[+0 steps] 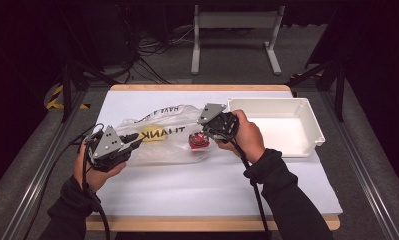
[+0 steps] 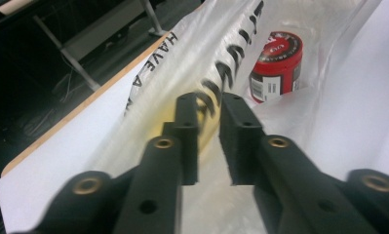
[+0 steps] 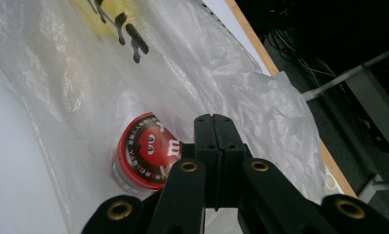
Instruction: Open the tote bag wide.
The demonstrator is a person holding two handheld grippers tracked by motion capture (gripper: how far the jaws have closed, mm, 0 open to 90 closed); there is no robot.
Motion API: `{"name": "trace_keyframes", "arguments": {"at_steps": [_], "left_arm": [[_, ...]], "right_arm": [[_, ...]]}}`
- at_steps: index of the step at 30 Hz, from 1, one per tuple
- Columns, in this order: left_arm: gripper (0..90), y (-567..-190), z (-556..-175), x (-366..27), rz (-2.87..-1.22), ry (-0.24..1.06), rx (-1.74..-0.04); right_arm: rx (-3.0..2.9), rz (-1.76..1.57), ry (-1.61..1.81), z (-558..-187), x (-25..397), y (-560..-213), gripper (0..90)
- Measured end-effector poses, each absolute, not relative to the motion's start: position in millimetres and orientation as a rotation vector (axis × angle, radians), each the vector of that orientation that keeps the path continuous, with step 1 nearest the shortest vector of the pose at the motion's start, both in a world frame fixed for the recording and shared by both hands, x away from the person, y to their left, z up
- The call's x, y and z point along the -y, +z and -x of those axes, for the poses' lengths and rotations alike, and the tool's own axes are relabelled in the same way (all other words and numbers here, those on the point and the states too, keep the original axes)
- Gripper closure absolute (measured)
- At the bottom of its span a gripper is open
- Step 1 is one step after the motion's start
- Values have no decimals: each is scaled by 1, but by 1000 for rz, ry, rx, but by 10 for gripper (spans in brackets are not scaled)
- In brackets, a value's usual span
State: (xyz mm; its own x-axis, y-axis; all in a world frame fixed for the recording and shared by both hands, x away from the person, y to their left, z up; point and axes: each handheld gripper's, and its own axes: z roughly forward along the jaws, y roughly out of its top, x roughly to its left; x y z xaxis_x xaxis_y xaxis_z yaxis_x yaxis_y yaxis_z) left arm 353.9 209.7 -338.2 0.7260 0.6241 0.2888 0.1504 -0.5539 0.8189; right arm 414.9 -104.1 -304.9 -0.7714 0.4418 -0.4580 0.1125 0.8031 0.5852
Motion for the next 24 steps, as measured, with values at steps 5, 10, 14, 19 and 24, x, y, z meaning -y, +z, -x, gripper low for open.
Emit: {"name": "trace_keyframes", "arguments": {"at_steps": [5, 10, 14, 19, 24], "left_arm": [[842, -350, -357, -203, -2156, 684, -552], [801, -361, -359, -196, -2210, 625, -537], [774, -368, -361, -192, -2245, 628, -544], [772, -376, -366, -188, -2257, 609, -547], [816, -380, -369, -185, -2258, 584, -544]], "right_arm": [[-2379, -378, 739, -410, 97, -304, 864], [-2341, -417, 697, -411, 97, -305, 875], [-2352, -437, 693, -413, 100, -307, 862], [-2377, -374, 767, -400, 98, -303, 872], [-2471, -318, 808, -393, 88, -303, 879]]}}
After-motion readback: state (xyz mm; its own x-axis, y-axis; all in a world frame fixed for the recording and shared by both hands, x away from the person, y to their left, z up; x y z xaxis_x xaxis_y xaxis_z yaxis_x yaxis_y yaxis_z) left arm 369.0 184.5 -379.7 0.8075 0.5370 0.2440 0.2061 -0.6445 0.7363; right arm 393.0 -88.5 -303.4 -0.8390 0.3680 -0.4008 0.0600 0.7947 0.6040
